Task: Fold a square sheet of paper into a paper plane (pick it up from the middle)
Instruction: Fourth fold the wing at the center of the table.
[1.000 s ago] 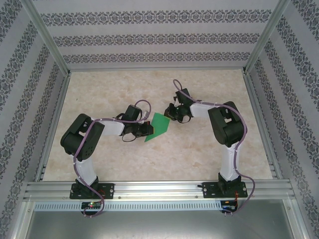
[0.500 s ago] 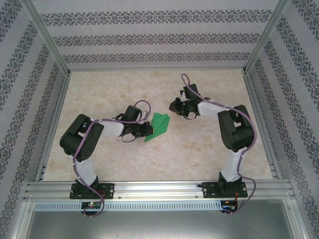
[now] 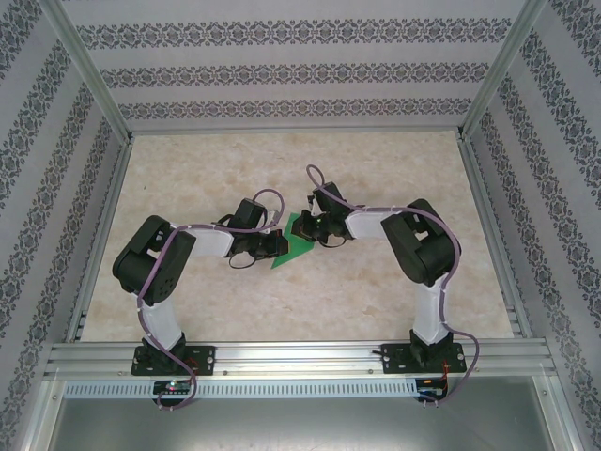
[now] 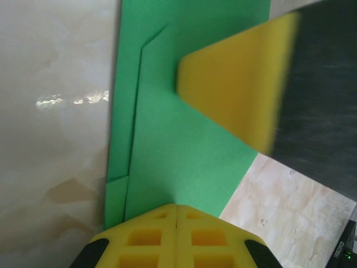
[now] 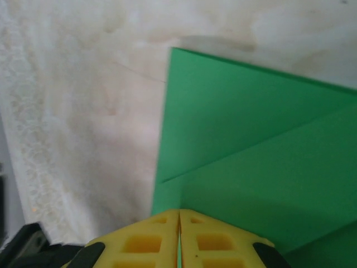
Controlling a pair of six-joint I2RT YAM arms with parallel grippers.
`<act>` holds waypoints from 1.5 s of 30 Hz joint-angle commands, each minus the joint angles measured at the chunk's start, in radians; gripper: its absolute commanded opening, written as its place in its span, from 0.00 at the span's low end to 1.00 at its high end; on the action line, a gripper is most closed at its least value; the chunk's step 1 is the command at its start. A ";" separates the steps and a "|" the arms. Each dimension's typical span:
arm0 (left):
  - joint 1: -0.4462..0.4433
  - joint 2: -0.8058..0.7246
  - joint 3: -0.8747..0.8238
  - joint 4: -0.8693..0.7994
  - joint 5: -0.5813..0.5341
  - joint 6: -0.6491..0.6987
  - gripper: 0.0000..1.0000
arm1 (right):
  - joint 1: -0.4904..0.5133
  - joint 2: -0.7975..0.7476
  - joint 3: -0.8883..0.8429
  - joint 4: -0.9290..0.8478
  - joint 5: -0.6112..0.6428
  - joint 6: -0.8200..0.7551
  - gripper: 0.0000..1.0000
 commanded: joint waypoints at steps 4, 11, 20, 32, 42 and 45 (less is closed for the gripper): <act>-0.005 0.016 -0.048 -0.218 -0.053 0.050 0.00 | -0.015 0.051 -0.013 -0.008 0.071 -0.013 0.07; -0.007 -0.046 -0.069 -0.353 -0.012 0.123 0.02 | -0.023 0.056 0.010 -0.054 0.070 -0.051 0.07; -0.006 -0.086 -0.154 -0.367 0.032 0.110 0.03 | -0.025 0.062 0.048 -0.085 0.061 -0.070 0.07; -0.006 -0.213 -0.208 -0.495 0.029 0.136 0.06 | -0.023 0.068 0.060 -0.103 0.037 -0.091 0.07; -0.002 -0.411 -0.041 -0.548 -0.062 0.083 0.07 | -0.011 -0.048 0.074 -0.098 -0.022 -0.114 0.16; 0.012 -0.384 0.041 -0.522 -0.094 0.070 0.10 | -0.014 -0.147 0.047 -0.145 0.034 -0.129 0.25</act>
